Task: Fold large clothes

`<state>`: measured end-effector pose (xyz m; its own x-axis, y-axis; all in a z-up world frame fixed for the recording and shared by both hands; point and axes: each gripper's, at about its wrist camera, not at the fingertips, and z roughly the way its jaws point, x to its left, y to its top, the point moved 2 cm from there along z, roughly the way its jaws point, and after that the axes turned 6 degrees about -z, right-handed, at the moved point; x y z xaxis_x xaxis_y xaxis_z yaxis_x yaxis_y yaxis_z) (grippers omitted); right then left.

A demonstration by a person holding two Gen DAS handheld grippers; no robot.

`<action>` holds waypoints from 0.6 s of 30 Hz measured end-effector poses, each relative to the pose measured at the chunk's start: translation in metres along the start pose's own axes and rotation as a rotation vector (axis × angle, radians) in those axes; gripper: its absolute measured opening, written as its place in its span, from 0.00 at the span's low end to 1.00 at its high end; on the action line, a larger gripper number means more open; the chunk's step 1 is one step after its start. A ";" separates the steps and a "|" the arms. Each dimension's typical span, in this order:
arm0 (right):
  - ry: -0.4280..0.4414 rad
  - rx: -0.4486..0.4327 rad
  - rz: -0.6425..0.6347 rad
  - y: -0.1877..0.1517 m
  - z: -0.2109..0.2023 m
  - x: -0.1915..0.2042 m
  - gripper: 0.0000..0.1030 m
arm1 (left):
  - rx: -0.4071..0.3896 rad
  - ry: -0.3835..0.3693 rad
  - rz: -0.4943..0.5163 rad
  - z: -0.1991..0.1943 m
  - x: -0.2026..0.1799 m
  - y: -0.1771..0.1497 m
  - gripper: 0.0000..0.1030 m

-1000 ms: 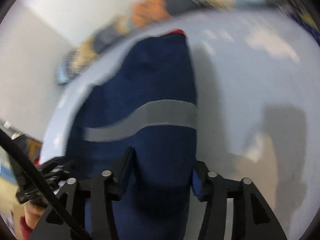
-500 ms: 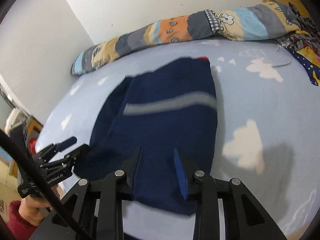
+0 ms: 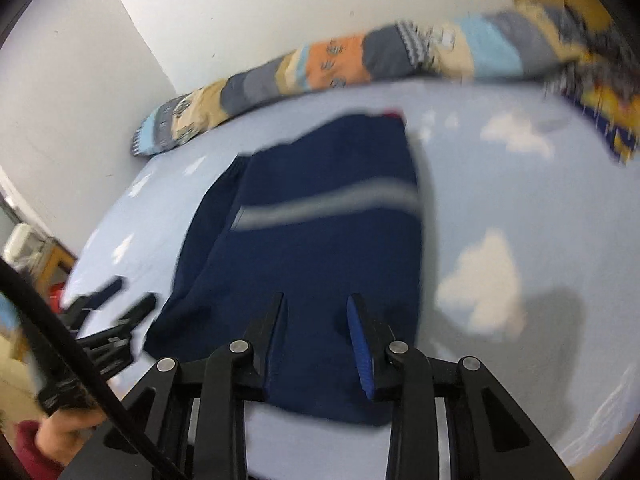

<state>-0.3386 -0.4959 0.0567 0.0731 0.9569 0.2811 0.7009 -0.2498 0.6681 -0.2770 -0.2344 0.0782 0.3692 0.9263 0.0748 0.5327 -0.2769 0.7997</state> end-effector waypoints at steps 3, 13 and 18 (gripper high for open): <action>0.011 -0.007 0.035 0.033 0.019 -0.012 0.33 | -0.008 -0.025 -0.027 0.014 -0.008 0.024 0.75; -0.067 0.102 0.049 0.061 0.106 -0.031 0.43 | 0.195 0.018 -0.058 0.103 -0.028 -0.003 0.76; -0.010 0.048 0.036 0.056 0.065 -0.016 0.43 | 0.130 0.017 -0.054 0.079 -0.029 0.001 0.76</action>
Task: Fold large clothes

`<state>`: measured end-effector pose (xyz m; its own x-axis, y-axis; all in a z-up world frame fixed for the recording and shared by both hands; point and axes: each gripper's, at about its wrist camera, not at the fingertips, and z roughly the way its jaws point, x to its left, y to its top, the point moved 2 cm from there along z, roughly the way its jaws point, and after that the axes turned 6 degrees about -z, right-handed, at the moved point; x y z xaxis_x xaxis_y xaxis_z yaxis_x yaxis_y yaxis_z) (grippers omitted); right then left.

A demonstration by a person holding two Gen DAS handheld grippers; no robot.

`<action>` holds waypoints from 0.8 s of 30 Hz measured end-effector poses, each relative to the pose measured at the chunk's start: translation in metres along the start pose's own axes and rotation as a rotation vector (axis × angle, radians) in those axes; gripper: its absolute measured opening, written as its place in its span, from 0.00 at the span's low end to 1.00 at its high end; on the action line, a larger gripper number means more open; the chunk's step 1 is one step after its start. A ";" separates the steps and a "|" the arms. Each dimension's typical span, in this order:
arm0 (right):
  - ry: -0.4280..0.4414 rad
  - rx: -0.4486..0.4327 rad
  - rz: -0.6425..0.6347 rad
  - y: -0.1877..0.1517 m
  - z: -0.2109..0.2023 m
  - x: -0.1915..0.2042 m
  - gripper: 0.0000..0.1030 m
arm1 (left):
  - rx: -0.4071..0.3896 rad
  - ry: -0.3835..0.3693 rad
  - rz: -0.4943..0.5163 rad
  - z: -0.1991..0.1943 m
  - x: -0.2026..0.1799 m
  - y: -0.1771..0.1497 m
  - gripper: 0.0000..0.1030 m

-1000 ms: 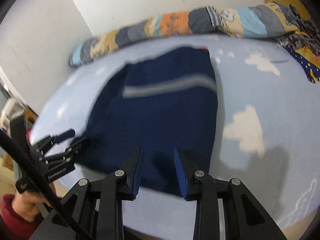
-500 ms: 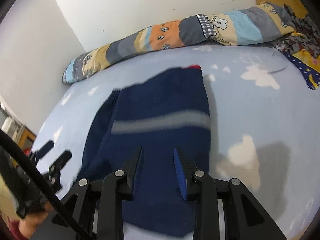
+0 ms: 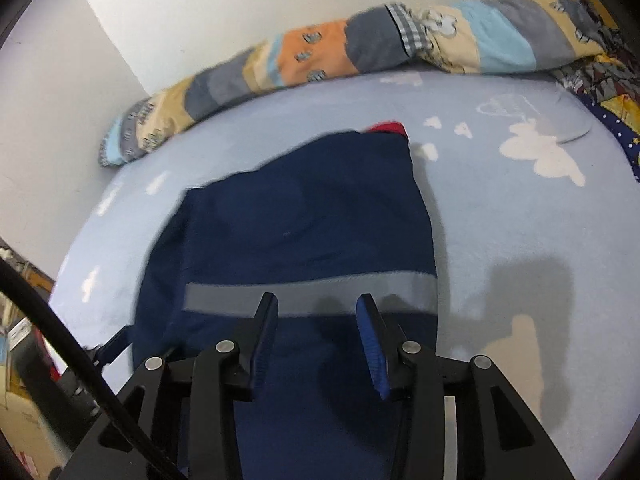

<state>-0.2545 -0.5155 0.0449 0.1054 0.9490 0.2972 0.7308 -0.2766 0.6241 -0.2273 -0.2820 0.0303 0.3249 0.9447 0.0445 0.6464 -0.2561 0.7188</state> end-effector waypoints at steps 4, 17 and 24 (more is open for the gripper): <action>0.006 -0.022 -0.078 -0.027 -0.037 0.025 0.43 | -0.067 -0.009 0.026 -0.036 0.000 -0.009 0.76; -0.024 0.017 -0.124 -0.126 -0.069 0.043 0.43 | -0.098 0.009 0.107 -0.071 -0.014 -0.067 0.76; -0.026 0.021 -0.095 -0.130 -0.059 0.037 0.45 | -0.078 0.031 0.114 -0.059 -0.011 -0.073 0.78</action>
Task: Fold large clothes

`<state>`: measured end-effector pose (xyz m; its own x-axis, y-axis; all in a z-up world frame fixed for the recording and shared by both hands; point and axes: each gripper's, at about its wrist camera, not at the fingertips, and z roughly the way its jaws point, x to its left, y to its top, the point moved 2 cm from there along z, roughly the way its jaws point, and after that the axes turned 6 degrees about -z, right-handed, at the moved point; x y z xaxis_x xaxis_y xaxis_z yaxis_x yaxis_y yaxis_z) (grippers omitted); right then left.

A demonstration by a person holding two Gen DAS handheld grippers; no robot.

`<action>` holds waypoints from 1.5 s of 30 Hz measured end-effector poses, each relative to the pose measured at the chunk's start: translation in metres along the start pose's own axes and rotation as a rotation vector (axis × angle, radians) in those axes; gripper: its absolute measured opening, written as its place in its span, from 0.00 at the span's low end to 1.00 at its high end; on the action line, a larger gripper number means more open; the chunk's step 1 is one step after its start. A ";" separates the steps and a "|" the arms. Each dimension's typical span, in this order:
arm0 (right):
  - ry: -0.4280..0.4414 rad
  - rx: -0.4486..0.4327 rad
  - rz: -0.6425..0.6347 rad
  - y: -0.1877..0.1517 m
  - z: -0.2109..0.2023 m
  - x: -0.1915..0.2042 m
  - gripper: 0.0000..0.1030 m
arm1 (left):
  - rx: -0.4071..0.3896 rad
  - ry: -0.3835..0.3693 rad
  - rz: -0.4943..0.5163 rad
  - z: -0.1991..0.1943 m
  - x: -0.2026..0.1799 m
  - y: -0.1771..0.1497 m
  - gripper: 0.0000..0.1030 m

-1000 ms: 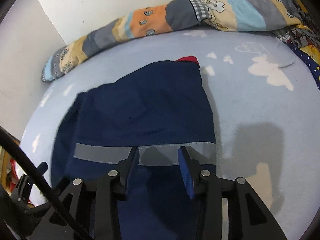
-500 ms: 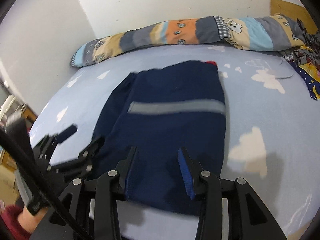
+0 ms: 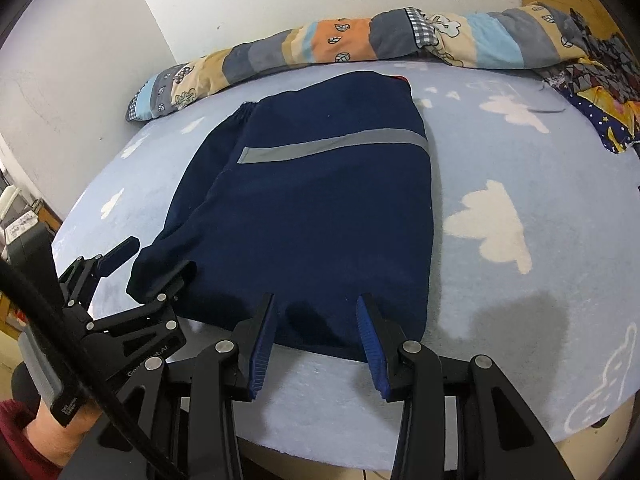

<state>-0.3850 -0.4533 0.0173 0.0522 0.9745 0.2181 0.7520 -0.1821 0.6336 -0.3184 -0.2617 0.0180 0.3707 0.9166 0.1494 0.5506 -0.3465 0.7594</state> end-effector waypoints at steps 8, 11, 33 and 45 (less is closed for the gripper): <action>-0.001 0.009 0.001 -0.002 0.004 0.003 0.48 | -0.001 0.008 0.000 0.005 -0.001 -0.001 0.78; -0.001 0.011 0.000 -0.003 0.005 0.003 0.48 | 0.000 0.008 0.000 0.007 -0.001 -0.001 0.78; 0.031 -0.018 0.045 -0.007 0.000 0.002 0.51 | -0.026 0.013 -0.002 -0.004 0.002 -0.003 0.85; -0.161 -0.233 0.014 -0.044 -0.092 0.010 0.85 | -0.099 -0.038 -0.063 -0.096 0.002 -0.020 1.00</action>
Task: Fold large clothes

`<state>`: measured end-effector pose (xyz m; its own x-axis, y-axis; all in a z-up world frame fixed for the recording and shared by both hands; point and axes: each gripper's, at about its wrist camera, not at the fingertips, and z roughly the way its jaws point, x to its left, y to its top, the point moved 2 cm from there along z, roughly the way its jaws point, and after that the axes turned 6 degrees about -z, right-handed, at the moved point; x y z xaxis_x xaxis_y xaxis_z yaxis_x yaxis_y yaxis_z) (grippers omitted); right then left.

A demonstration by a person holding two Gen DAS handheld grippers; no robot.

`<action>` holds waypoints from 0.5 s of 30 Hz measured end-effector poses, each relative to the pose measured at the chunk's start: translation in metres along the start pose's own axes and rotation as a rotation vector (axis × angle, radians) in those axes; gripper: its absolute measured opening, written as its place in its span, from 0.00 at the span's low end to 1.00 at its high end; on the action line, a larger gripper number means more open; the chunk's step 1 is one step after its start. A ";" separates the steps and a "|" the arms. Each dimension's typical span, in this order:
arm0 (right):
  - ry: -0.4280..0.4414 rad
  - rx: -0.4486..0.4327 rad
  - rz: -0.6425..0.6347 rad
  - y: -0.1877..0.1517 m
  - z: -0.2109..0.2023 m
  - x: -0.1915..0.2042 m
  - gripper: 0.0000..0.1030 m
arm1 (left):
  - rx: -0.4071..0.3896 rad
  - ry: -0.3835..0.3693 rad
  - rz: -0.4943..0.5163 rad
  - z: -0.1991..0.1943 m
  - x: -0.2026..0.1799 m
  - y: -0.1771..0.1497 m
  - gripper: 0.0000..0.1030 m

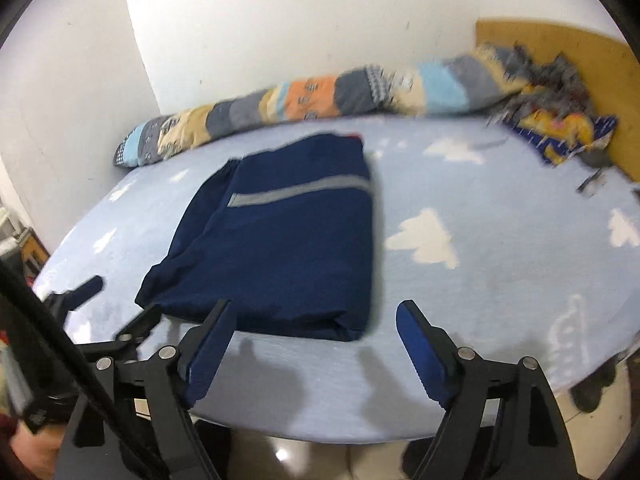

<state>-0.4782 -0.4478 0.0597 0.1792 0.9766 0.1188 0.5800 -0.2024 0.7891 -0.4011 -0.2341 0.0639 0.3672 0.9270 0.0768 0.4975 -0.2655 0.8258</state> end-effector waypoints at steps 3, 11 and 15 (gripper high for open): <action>-0.041 -0.048 -0.037 -0.012 -0.020 0.006 0.89 | -0.032 0.015 -0.028 -0.021 0.004 -0.001 1.00; -0.080 -0.075 -0.061 -0.023 -0.029 0.016 0.92 | -0.056 0.065 -0.149 -0.030 0.021 0.011 1.00; -0.063 -0.062 -0.056 -0.021 -0.023 0.018 0.92 | -0.101 0.123 -0.142 -0.037 0.022 0.015 1.00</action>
<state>-0.5053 -0.4247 0.0590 0.1989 0.9793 0.0372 0.5408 -0.1414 0.8292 -0.4147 -0.2079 0.0985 0.1975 0.9801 0.0180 0.4542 -0.1077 0.8844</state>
